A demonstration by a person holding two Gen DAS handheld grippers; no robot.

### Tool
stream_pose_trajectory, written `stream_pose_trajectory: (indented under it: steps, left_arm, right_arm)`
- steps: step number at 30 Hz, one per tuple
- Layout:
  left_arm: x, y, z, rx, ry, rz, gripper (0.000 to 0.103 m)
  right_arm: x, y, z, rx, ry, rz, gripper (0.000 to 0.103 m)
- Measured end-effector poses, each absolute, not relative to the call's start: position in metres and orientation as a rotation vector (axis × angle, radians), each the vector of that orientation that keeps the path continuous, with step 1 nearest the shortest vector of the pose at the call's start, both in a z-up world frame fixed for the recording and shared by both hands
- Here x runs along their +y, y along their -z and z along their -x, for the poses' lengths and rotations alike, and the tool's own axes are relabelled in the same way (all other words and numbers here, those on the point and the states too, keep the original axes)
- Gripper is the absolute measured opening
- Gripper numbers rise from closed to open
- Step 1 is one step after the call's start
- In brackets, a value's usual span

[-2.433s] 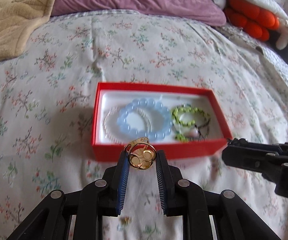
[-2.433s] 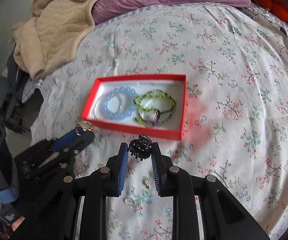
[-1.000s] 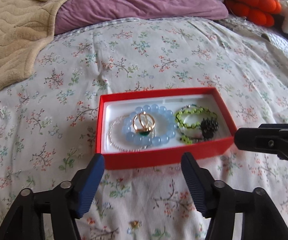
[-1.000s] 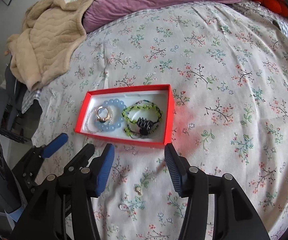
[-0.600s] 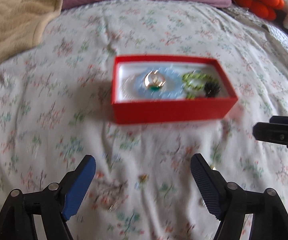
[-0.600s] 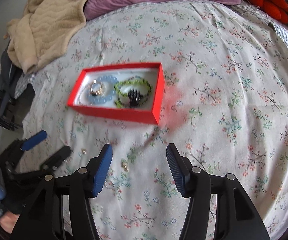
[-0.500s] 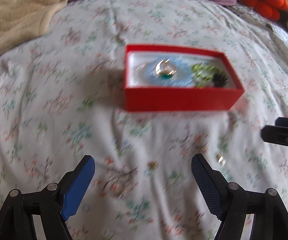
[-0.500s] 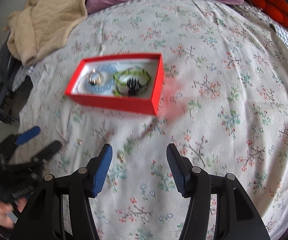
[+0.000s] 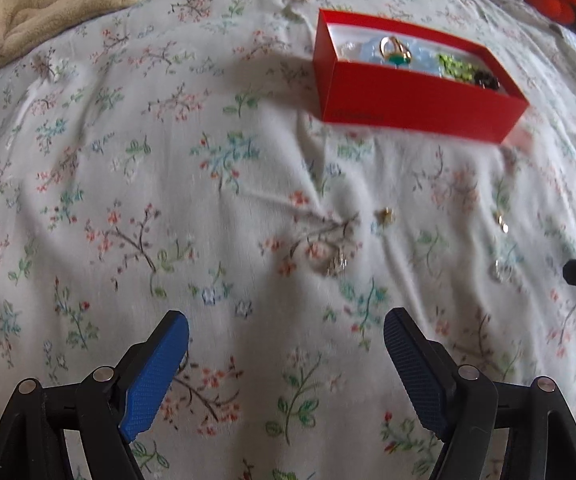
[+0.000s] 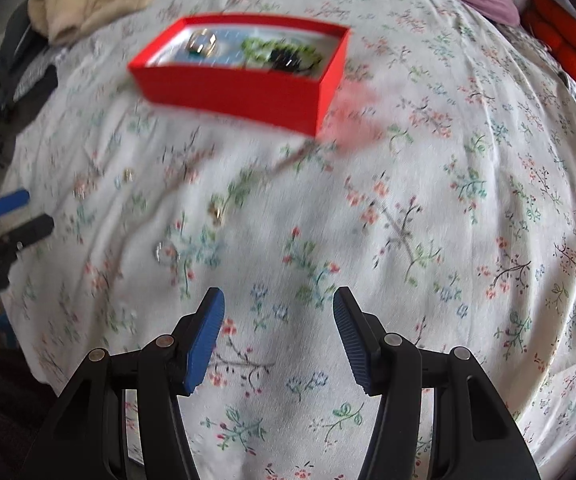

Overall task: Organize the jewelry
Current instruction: 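Withdraw both grippers from the red box toward the remaining jewelry, then close the left gripper on the small ring while the right grasps the silver ring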

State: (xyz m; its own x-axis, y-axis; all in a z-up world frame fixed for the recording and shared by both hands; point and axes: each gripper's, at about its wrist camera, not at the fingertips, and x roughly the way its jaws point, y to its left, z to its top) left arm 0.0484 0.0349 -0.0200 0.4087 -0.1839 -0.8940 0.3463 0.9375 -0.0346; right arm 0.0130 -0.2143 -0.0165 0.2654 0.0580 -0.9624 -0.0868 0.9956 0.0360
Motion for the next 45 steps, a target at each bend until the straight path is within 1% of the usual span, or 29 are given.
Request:
stream_pose_trajectory:
  steps: [8,9,10,11,12,13,14,16,17,19,30,34,37,38,39,40,41,42,43,44,45]
  left_arm:
    - [0.029,0.048,-0.039,1.12,0.395,-0.197,0.085]
    - [0.027,0.051,-0.037,1.106,0.393,-0.212,0.086]
    - [0.026,0.053,-0.036,1.093,0.394,-0.223,0.091]
    - [0.024,0.054,-0.035,1.082,0.393,-0.236,0.096]
    - [0.022,0.057,-0.034,1.075,0.385,-0.25,0.102]
    - [0.022,0.059,-0.033,1.072,0.377,-0.258,0.102]
    - [0.02,0.061,-0.031,1.062,0.371,-0.265,0.102]
    - [0.019,0.062,-0.027,1.036,0.364,-0.277,0.103]
    - [0.019,0.062,-0.027,1.031,0.362,-0.274,0.103]
    - [0.021,0.063,-0.026,1.027,0.356,-0.264,0.103]
    - [0.027,0.063,-0.017,1.004,0.371,-0.247,0.103]
    - [0.024,0.059,-0.02,1.029,0.399,-0.27,0.103]
    - [0.026,0.051,-0.02,0.995,0.449,-0.248,0.093]
    - [0.025,0.049,-0.021,0.989,0.463,-0.244,0.088]
    - [0.024,0.048,-0.021,0.984,0.47,-0.242,0.08]
    - [0.023,0.045,-0.022,0.973,0.481,-0.239,0.076]
    - [0.022,0.044,-0.023,0.965,0.488,-0.237,0.069]
    - [0.019,0.041,-0.023,0.952,0.5,-0.233,0.064]
    - [0.018,0.039,-0.025,0.943,0.509,-0.228,0.055]
    - [0.017,0.037,-0.026,0.935,0.518,-0.222,0.049]
    - [0.016,0.035,-0.028,0.932,0.526,-0.216,0.046]
  right_arm:
    - [-0.199,0.037,0.001,1.297,-0.137,0.106,0.061]
    - [-0.197,0.039,0.002,1.286,-0.14,0.121,0.064]
    - [-0.196,0.04,0.003,1.273,-0.145,0.138,0.071]
    - [-0.195,0.042,0.004,1.26,-0.146,0.156,0.075]
    - [-0.194,0.044,0.005,1.246,-0.134,0.183,0.081]
    - [-0.195,0.046,0.006,1.24,-0.122,0.197,0.088]
    - [-0.196,0.048,0.006,1.233,-0.109,0.207,0.09]
    - [-0.2,0.052,0.005,1.229,-0.092,0.197,0.101]
    - [-0.205,0.055,0.004,1.231,-0.084,0.18,0.103]
    - [-0.215,0.057,-0.002,1.231,-0.101,0.14,0.103]
    - [-0.215,0.059,0.015,1.071,-0.103,0.156,0.103]
    - [-0.213,0.059,0.016,1.056,-0.071,0.155,0.103]
    - [-0.207,0.055,0.015,1.062,-0.08,0.163,0.103]
    - [-0.206,0.052,0.013,1.071,-0.095,0.156,0.103]
    - [-0.207,0.052,0.009,1.075,-0.102,0.15,0.103]
    - [-0.207,0.051,0.006,1.078,-0.108,0.139,0.103]
    - [-0.208,0.051,0.005,1.08,-0.111,0.13,0.103]
    - [-0.207,0.05,0.004,1.083,-0.114,0.123,0.103]
    - [-0.206,0.05,0.004,1.083,-0.117,0.122,0.103]
    - [-0.204,0.05,0.004,1.081,-0.123,0.122,0.103]
    - [-0.201,0.049,0.004,1.078,-0.131,0.123,0.101]
